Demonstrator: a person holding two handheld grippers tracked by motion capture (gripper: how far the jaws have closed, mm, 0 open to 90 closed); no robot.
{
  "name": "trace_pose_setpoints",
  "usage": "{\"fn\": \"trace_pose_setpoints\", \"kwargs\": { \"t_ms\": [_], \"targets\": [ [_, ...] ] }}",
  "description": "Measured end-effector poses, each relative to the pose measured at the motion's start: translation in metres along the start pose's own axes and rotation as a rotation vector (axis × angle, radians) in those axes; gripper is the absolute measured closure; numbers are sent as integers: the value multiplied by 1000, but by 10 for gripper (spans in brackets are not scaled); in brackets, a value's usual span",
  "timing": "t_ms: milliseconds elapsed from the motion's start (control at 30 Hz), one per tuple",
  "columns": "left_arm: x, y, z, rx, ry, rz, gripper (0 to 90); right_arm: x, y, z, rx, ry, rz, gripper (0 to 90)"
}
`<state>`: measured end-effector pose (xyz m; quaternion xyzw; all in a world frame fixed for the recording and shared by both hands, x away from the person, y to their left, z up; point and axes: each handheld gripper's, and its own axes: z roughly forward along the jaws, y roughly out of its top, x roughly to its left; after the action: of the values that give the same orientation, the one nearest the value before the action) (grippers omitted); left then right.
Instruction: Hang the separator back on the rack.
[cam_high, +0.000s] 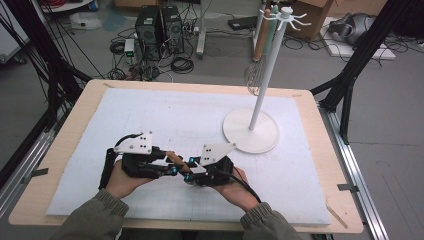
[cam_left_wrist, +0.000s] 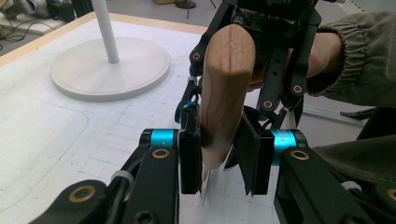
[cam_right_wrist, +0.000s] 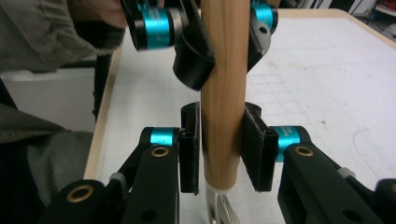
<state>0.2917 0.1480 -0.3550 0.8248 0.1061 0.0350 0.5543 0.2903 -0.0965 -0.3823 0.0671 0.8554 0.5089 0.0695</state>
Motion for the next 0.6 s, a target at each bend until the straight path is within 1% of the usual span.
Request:
{"fn": "trace_pose_setpoints", "kwargs": {
  "t_ms": [67, 100, 133, 233, 267, 300, 333, 400, 433, 467, 533, 600],
  "targets": [
    [-1, 1, 0, 0, 1, -2, 718, 1, 1, 0, 13, -4, -11, 695],
    [-1, 2, 0, 1, 1, 4, 718, 1, 1, 0, 17, -12, -14, 705],
    [-1, 3, 0, -2, 6, 8, 719, 1, 1, 0, 18, -11, -15, 706],
    [-2, 4, 0, -2, 4, 10, 718, 1, 1, 0, 20, -10, -24, 716],
    [-2, 4, 1, -3, 5, 10, 717, 0, 1, 0, 13, -13, -22, 718],
    [-2, 4, 1, -2, 8, 10, 715, 0, 0, -1, 14, -7, -14, 720],
    [-2, 4, 1, 2, 18, 13, 708, -1, -1, -1, 5, -12, -12, 720],
    [-2, 4, 0, -3, 28, 4, 660, -2, -2, -2, -6, -2, 15, 721],
    [-1, 4, -1, -3, 31, 2, 638, -4, -3, -4, -18, 2, 39, 721],
    [-1, 3, -2, -7, 32, -3, 625, -5, -4, -5, -25, 3, 52, 721],
    [-1, 2, -4, -13, 43, -9, 598, -6, -5, -7, -23, -9, 58, 721],
    [-2, 1, -6, -9, 49, -9, 573, -8, -7, -10, -39, -14, 75, 721]
  ]
}}
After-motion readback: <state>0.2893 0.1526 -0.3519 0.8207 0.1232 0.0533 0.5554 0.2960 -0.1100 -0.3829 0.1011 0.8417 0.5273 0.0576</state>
